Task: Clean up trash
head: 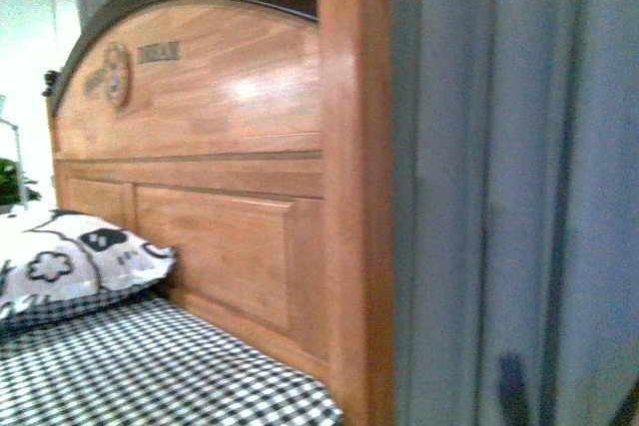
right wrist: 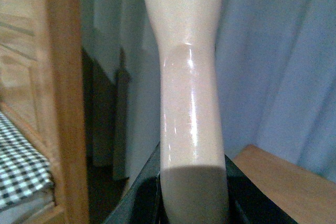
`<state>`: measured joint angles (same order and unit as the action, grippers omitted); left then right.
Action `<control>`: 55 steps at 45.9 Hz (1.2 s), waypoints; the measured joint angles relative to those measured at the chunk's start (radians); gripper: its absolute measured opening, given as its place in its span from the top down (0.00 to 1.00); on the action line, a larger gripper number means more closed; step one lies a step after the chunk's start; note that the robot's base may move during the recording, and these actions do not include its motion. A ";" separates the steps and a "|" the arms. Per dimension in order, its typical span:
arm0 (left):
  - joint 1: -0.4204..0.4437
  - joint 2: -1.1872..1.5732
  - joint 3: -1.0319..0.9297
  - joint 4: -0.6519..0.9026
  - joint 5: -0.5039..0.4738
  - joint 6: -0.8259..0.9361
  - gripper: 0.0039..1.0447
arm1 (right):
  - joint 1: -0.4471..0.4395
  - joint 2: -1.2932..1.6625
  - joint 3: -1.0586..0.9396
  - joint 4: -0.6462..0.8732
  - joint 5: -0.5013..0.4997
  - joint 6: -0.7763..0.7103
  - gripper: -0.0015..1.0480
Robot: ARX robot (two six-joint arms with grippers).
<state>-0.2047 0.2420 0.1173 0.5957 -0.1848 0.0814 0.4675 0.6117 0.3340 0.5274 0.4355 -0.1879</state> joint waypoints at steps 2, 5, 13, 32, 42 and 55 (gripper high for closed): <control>0.000 0.000 0.000 0.000 0.003 0.000 0.75 | 0.000 0.000 0.000 0.000 0.003 0.000 0.81; 0.000 0.000 0.000 0.000 0.000 0.000 0.75 | 0.000 0.000 0.000 0.000 -0.001 0.000 0.81; 0.000 0.000 0.000 0.000 0.000 0.000 0.75 | 0.000 0.000 0.000 0.000 0.000 0.000 0.81; 0.002 -0.006 0.000 0.000 -0.009 -0.001 0.75 | 0.002 0.003 0.000 0.000 -0.012 -0.004 0.81; 0.002 -0.005 0.000 0.000 0.005 -0.001 0.75 | 0.002 0.002 0.000 0.000 0.002 -0.008 0.81; 0.156 0.110 0.197 -0.669 0.067 0.017 0.75 | 0.001 0.000 0.000 0.000 -0.002 -0.008 0.81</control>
<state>-0.0490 0.3519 0.3145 -0.0734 -0.1181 0.0982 0.4686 0.6121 0.3340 0.5274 0.4339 -0.1955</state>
